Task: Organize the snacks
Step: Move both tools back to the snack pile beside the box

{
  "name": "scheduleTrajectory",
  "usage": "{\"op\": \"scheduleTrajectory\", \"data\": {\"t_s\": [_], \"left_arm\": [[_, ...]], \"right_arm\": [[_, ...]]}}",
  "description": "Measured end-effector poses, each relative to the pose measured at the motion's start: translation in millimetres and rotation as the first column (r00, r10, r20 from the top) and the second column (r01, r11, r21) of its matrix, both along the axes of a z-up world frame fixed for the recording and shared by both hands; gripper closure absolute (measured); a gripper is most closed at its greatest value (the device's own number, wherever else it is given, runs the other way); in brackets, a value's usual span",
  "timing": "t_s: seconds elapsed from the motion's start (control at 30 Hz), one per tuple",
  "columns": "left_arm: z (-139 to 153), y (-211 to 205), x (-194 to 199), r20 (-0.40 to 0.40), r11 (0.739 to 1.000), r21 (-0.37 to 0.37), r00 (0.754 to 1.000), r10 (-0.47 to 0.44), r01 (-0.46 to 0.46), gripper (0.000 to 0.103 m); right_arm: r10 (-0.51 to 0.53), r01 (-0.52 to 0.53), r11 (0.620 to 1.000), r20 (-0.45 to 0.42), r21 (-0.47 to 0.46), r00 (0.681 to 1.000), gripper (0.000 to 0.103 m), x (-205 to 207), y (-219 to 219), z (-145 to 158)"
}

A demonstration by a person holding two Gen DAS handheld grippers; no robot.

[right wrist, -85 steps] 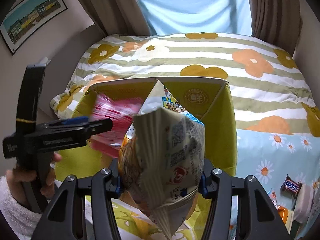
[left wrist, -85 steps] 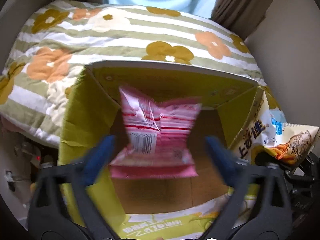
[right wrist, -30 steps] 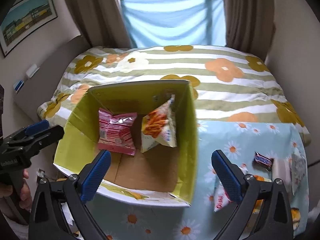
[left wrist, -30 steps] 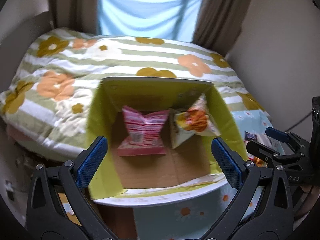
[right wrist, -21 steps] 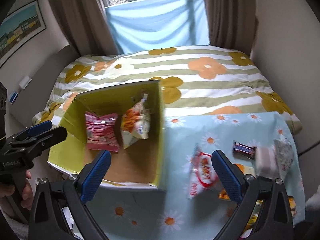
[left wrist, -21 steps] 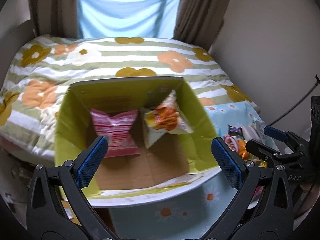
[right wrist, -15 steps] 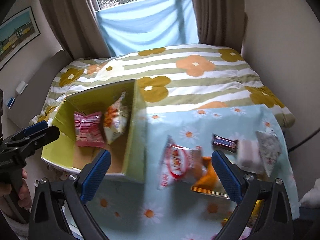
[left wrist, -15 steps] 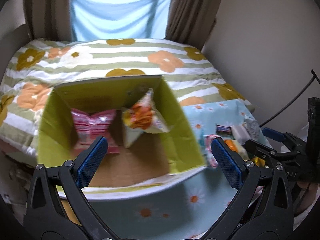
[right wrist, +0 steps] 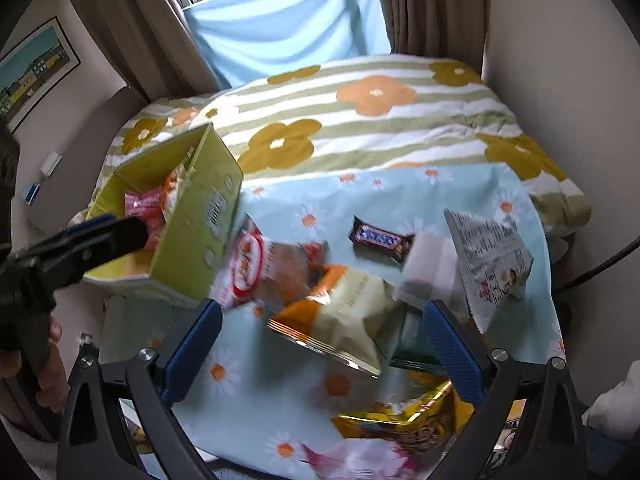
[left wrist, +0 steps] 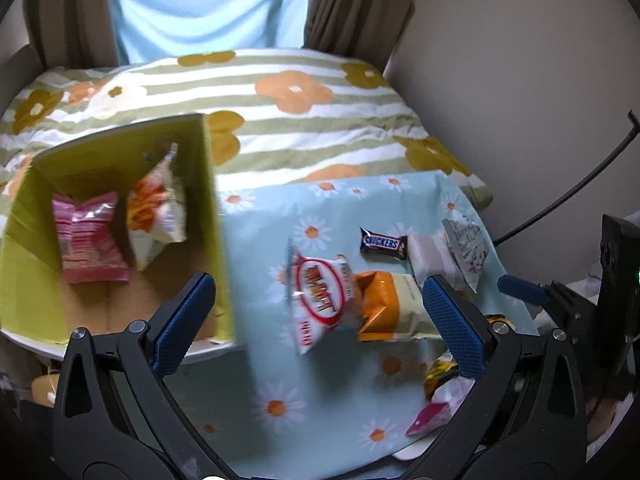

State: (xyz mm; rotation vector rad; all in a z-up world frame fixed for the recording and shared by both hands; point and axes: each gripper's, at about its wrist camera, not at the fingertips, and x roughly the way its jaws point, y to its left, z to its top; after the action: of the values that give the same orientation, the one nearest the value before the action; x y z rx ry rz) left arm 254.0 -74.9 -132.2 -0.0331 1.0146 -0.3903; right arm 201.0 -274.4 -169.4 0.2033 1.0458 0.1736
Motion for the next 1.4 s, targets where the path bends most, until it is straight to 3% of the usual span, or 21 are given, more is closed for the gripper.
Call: {"op": "scheduleTrajectory", "data": {"t_s": [0.27,0.53,0.63,0.83,1.1,1.2,1.27,1.4], "left_arm": [[-42.9,-49.0,41.6,-0.158,0.990,0.127,0.987,-0.035,0.056,0.000],[-98.7,-71.6,73.1,-0.305,0.964,0.215,0.948,-0.085,0.156,0.004],[-107.6,-81.7,77.3,-0.290,0.932,0.298,0.950,-0.118,0.206,0.004],[-122.2,-94.5,85.7,-0.326,0.911,0.302,0.928,-0.179,0.282,0.006],[-152.8,-94.3,93.5,-0.451,0.891,0.295,0.873,-0.188,0.344,0.010],[-162.0,-93.5,92.9,-0.497,0.900,0.259,0.848,-0.186,0.350,0.011],[-164.7,-92.4,92.1,-0.510,0.905,0.247,0.840,-0.183,0.347,0.020],[-163.0,-88.9,89.3,-0.501,0.909,0.234,0.844,-0.191,0.345,0.024]], "right_arm": [[0.007,-0.004,0.998,-0.049,0.058,0.999,0.003,4.1,-16.4,-24.5],[-0.056,0.068,0.993,-0.115,0.100,0.992,0.003,17.4,-14.8,-52.7],[-0.082,0.096,0.990,-0.132,0.105,0.988,0.003,21.9,-10.2,-61.0],[-0.116,0.131,0.987,-0.151,0.091,0.982,0.003,28.1,-3.5,-68.9],[-0.126,0.135,0.990,-0.156,0.047,0.980,0.003,34.4,2.9,-75.5],[-0.126,0.134,0.990,-0.159,0.039,0.979,0.003,36.1,4.4,-78.0],[-0.128,0.135,0.990,-0.161,0.035,0.979,0.003,36.6,3.7,-79.1],[-0.132,0.138,0.990,-0.166,0.030,0.977,0.003,38.4,2.4,-82.1]]}}
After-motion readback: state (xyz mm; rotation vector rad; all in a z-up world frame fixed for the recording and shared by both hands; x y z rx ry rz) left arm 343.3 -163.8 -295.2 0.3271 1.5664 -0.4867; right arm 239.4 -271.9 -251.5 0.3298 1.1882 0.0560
